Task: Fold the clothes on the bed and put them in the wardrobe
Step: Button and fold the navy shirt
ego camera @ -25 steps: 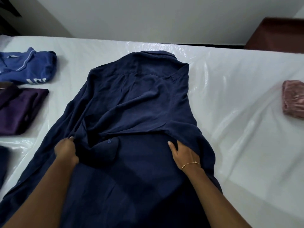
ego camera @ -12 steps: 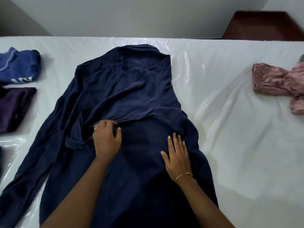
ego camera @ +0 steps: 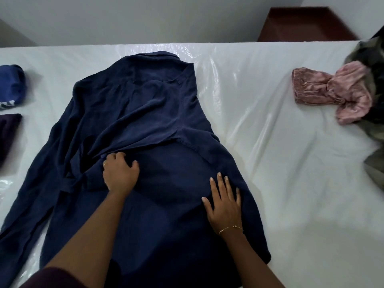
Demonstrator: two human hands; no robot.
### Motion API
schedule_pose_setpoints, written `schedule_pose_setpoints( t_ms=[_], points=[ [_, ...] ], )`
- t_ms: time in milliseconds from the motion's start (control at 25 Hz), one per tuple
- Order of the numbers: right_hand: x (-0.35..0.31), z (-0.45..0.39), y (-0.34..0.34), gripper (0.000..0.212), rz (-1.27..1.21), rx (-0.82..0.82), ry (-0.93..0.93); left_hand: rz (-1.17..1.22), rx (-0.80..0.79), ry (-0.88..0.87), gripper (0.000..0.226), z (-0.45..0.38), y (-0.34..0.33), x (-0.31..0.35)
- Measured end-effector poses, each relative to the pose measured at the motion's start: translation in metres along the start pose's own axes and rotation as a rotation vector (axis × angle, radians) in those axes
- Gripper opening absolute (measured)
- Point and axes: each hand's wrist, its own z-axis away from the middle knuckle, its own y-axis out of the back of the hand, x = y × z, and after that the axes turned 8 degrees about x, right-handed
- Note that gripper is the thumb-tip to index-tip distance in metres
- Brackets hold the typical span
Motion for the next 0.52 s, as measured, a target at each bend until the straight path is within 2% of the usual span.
schedule_pose_setpoints(
  t_ms=[160,280,400,520],
  points=[
    [0.011,-0.001,-0.001,0.087,0.003,0.046,-0.009,0.234,0.132,0.121,0.041,-0.014,0.038,-0.018],
    [0.014,-0.002,0.000,0.088,0.012,0.048,0.007,0.256,0.065,0.202,0.043,-0.016,0.049,-0.024],
    [0.015,-0.004,-0.003,0.089,0.014,0.031,-0.018,0.237,-0.016,0.052,0.026,0.009,0.040,-0.013],
    [0.019,-0.003,-0.006,0.093,0.013,-0.003,-0.132,0.274,-0.132,-0.098,0.006,0.052,0.018,0.018]
  ],
)
